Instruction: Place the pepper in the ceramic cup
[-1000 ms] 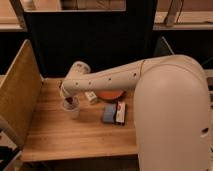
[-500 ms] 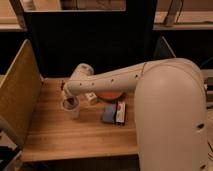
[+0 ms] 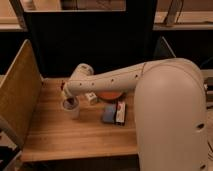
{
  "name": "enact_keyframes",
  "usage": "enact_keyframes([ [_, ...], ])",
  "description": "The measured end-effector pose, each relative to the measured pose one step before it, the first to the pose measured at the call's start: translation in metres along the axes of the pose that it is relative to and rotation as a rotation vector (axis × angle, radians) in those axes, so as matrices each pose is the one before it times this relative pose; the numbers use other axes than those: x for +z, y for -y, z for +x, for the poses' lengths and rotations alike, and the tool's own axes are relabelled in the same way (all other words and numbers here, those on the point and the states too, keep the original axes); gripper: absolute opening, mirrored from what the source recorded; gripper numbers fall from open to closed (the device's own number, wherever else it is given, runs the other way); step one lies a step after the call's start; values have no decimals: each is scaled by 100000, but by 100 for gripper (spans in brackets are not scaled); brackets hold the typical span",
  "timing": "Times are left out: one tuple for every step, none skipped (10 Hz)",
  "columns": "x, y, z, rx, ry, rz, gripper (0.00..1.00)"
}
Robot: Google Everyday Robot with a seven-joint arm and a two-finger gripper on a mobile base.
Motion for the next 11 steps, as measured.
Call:
enact_keyframes([
  [-4,-2,-5,5,10,-4,53],
  [-2,15,8,10,-9,22,65],
  [0,0,-2,2,8,-4,73],
  [-8,13,-1,8,9,17,79],
  [2,-1,2,2,-4,-4,80],
  [1,1,0,5,-1,2,80],
  [-5,5,-1,3,9,6,80],
  [3,2,4,2,-9,2,80],
  [-5,4,-4,4,11,5,80],
  [0,-3,-1,-6,1,-1,80],
  [2,2,2,3,-4,2,80],
])
